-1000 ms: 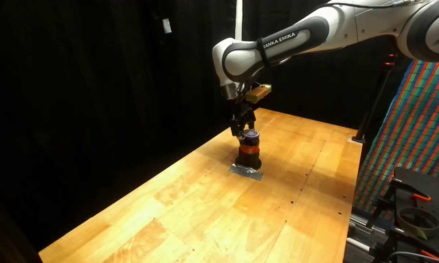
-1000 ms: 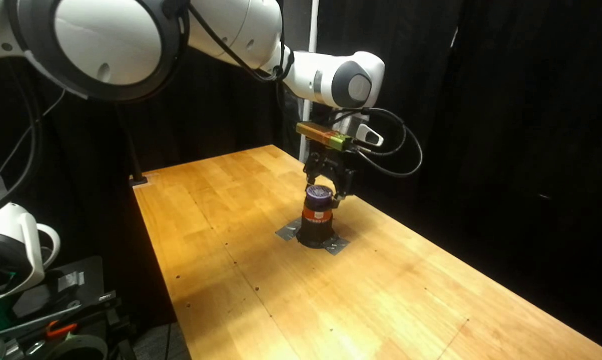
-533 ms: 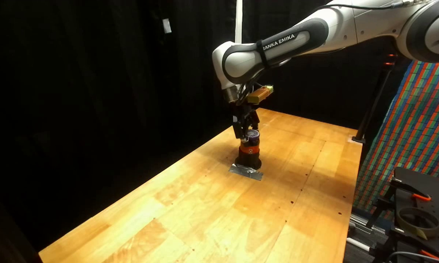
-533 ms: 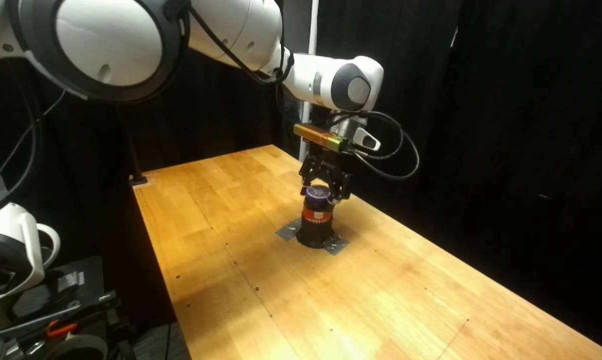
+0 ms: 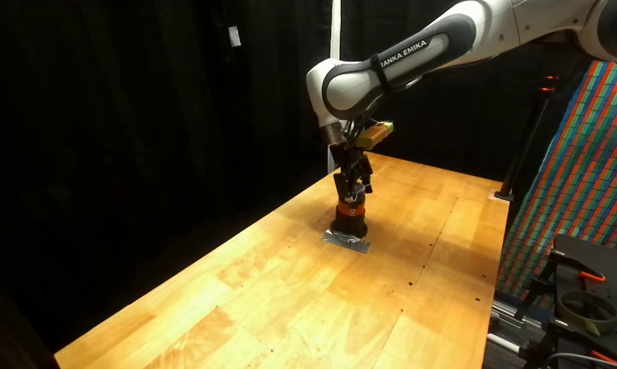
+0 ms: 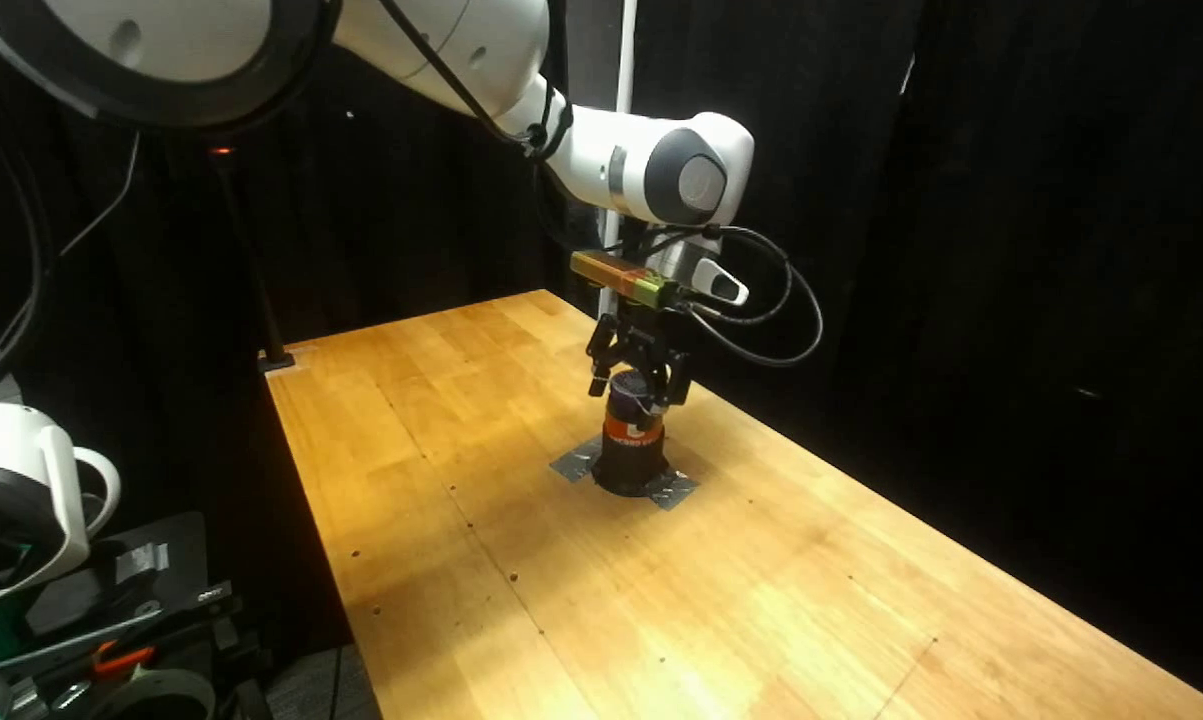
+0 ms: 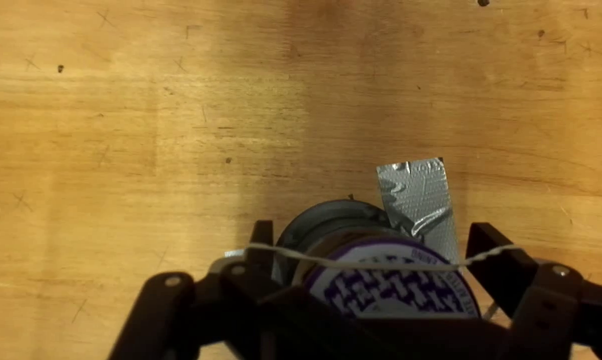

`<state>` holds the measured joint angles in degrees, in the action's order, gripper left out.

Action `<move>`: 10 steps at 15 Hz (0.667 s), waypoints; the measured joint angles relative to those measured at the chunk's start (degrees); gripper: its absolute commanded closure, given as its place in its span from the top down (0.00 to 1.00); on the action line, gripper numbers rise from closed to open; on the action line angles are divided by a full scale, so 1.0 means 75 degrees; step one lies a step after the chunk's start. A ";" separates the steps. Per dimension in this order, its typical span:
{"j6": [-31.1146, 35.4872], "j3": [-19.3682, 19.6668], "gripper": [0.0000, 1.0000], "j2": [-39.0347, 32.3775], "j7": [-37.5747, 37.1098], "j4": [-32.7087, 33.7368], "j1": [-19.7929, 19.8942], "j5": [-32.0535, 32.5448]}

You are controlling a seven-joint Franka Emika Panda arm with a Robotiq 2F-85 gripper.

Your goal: Put the elastic around the bottle

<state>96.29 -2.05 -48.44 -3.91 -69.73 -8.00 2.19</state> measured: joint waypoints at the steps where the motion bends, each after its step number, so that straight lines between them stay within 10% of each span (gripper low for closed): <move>1: 0.0189 0.0000 1.00 0.0177 -0.0058 -0.0311 0.0000 -0.0003; 10: 0.3203 -0.0006 0.27 0.1867 -0.0502 -0.3509 -0.0051 0.0044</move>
<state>120.31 -2.09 -34.44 -7.68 -96.05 -8.38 2.53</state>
